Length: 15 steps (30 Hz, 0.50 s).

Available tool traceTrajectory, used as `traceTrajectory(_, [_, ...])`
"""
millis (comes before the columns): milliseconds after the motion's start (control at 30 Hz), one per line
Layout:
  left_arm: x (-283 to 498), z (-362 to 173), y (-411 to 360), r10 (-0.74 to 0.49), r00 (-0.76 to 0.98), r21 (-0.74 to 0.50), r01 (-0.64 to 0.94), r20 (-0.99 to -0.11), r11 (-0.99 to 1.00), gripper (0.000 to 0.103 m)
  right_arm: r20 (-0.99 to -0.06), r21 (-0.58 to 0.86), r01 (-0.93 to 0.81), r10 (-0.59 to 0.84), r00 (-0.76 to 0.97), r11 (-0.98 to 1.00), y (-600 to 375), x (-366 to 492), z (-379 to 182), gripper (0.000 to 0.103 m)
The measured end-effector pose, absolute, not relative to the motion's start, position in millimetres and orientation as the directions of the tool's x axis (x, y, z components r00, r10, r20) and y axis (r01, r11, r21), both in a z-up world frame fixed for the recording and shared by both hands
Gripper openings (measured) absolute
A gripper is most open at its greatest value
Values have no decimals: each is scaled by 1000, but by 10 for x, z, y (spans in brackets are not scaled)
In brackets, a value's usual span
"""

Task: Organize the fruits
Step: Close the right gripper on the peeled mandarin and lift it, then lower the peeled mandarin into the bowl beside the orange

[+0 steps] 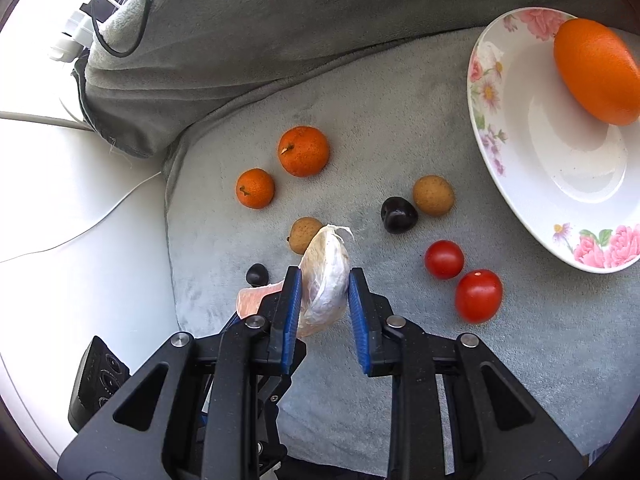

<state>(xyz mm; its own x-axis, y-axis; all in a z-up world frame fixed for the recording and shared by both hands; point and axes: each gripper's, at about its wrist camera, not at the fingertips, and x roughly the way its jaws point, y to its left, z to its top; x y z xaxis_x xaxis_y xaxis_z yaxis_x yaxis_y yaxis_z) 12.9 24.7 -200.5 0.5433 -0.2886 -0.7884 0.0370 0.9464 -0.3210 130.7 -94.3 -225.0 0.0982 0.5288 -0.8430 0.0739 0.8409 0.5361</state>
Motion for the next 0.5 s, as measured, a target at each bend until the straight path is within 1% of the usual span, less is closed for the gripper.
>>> traceTrajectory(500, [299,-1834,-303,-340,543,-321,134,-768,938,60,-830,553,156,527,180,818,-1581,1237,-1990,25])
